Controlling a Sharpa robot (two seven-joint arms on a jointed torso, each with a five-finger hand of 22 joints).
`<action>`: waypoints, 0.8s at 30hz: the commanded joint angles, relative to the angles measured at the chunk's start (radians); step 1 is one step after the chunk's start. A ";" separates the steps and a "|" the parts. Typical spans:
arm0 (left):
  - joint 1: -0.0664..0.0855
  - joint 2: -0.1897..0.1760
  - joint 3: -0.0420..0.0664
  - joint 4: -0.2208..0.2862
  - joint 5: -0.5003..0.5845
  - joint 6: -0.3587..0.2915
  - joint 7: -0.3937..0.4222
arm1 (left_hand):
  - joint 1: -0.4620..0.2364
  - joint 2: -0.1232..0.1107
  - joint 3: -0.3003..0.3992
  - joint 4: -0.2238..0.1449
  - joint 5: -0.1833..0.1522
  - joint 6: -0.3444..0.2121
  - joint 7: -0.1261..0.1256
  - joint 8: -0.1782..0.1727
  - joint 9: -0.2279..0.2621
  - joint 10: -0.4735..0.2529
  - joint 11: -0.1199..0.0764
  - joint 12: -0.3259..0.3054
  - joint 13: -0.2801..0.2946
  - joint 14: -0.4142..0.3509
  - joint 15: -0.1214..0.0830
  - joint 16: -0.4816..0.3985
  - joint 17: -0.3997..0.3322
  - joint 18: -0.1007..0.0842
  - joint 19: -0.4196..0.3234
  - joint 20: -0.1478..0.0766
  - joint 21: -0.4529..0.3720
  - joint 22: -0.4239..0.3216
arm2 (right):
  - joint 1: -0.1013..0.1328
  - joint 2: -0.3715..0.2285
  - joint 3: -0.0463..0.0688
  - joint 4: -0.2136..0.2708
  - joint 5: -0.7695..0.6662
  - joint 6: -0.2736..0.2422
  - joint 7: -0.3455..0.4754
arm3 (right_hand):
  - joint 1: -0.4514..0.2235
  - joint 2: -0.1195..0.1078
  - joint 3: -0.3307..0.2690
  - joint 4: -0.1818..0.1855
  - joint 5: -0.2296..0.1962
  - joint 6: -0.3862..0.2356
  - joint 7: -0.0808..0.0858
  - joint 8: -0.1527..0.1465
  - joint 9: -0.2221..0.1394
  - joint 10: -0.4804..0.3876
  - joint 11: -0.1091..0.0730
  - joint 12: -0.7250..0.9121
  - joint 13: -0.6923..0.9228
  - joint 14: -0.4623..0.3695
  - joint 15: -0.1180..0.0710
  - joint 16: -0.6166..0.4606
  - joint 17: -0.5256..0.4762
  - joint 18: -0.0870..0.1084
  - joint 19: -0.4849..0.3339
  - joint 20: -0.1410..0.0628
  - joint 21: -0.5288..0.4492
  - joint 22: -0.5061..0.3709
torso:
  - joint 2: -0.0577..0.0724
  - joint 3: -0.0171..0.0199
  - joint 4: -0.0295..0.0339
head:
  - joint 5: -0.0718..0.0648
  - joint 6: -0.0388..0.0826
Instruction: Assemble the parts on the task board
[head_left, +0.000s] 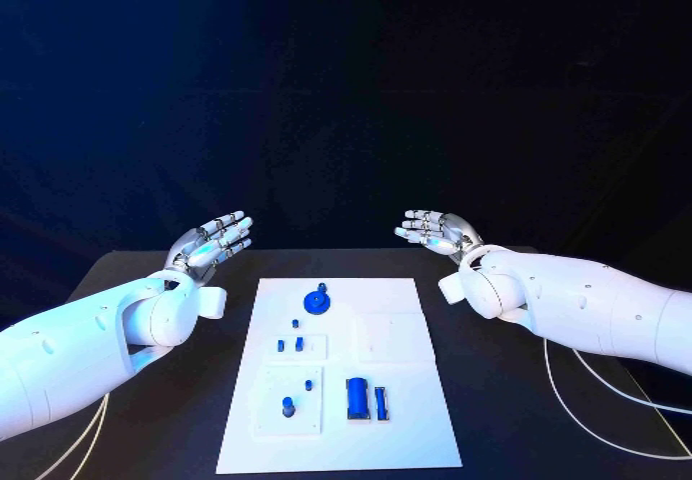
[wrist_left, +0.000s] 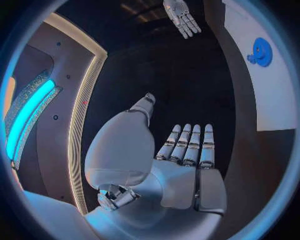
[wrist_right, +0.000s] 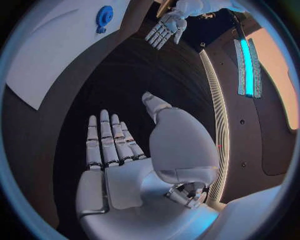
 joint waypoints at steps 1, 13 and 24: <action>-0.005 0.000 0.002 0.032 -0.003 -0.048 0.010 | -0.397 0.075 -0.114 -0.131 -0.121 -0.322 -0.071 -0.145 -0.089 -0.359 -0.093 -0.140 -0.029 -0.317 -0.089 -0.159 -0.090 -0.074 -0.327 -0.132 -0.077 -0.064 | -0.013 -0.006 0.012 0.040 0.023 -0.043 0.020 | -0.358 0.106 -0.253 -0.079 -0.099 -0.390 -0.094 -0.102 -0.215 -0.466 -0.067 -0.118 -0.142 -0.510 -0.051 -0.172 -0.188 -0.084 -0.400 -0.104 -0.028 -0.329 | -0.012 0.0091 -0.0141 | 0.023 0.019; -0.054 -0.028 0.010 0.261 -0.005 -0.366 0.070 | -1.219 0.075 -0.114 -0.131 -0.121 -0.322 -0.071 -0.145 -0.089 -0.359 -0.093 -0.140 -0.029 -0.317 -0.089 -0.159 -0.090 -0.074 -0.327 -0.132 -0.077 -0.064 | -0.117 -0.061 0.126 0.339 0.179 -0.288 0.135 | -1.100 0.106 -0.253 -0.079 -0.099 -0.390 -0.094 -0.102 -0.215 -0.466 -0.067 -0.118 -0.142 -0.510 -0.051 -0.172 -0.188 -0.084 -0.400 -0.104 -0.028 -0.329 | -0.045 0.0353 -0.0508 | 0.091 0.075; -0.080 -0.043 0.014 0.382 -0.005 -0.533 0.101 | -1.219 0.075 -0.114 -0.131 -0.121 -0.322 -0.071 -0.145 -0.089 -0.359 -0.093 -0.140 -0.029 -0.317 -0.089 -0.159 -0.090 -0.074 -0.327 -0.132 -0.077 -0.064 | -0.156 -0.081 0.169 0.450 0.238 -0.380 0.178 | -1.100 0.106 -0.253 -0.079 -0.099 -0.390 -0.094 -0.102 -0.215 -0.466 -0.067 -0.118 -0.142 -0.510 -0.051 -0.172 -0.188 -0.084 -0.400 -0.104 -0.028 -0.329 | -0.045 0.0353 -0.0508 | 0.091 0.075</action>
